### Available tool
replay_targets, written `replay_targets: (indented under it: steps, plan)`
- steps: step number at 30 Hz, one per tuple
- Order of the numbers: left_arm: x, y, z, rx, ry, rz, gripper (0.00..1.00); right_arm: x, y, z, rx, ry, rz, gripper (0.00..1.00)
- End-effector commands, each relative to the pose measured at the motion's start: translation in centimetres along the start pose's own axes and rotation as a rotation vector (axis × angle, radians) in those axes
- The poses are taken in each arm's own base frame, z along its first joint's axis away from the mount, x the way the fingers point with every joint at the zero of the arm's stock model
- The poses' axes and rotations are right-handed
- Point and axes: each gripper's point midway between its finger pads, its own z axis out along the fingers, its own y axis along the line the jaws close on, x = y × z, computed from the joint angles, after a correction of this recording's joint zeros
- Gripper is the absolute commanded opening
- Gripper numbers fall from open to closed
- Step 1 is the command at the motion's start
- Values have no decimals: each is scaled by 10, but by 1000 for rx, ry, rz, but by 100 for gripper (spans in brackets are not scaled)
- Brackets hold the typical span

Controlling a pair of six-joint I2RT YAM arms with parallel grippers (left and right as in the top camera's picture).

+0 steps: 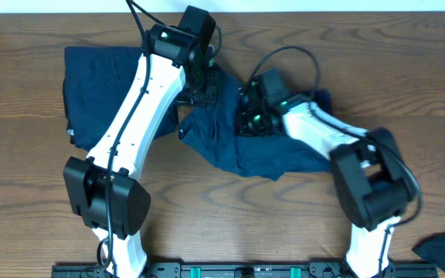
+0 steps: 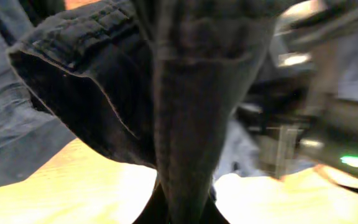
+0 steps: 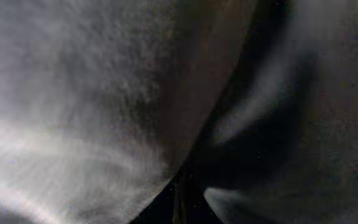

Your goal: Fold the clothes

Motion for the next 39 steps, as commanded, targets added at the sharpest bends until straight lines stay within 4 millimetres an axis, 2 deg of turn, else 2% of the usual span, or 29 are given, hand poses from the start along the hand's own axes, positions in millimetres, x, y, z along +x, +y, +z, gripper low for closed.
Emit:
replay_targets:
  steps: [1,5,11,15,18,22,28,34,39]
  plan:
    - [-5,-8,-21,51,-53,18,6,20,-6,29,32,48,1,1]
    - [-4,-7,-21,50,-50,18,6,11,-4,23,40,17,-22,1]
    - [-4,-7,-21,49,-50,18,6,-30,4,-22,14,-105,-67,1]
    - [-4,-7,-21,49,-50,18,6,-56,-7,-49,9,-189,-45,1]
    - [-4,-7,-21,49,-50,18,6,-65,-21,-53,20,-212,-22,1]
    - [-4,-7,-21,49,-50,18,6,-68,-26,-47,18,-219,-22,1]
    - [-4,-7,-21,49,-50,18,6,-70,-23,-25,0,-227,-37,1]
    - [-7,-8,-21,52,-61,19,6,-69,-31,3,36,-240,-13,1]
    - [-11,-9,-22,56,-76,21,6,-65,-25,31,14,-244,-57,1]
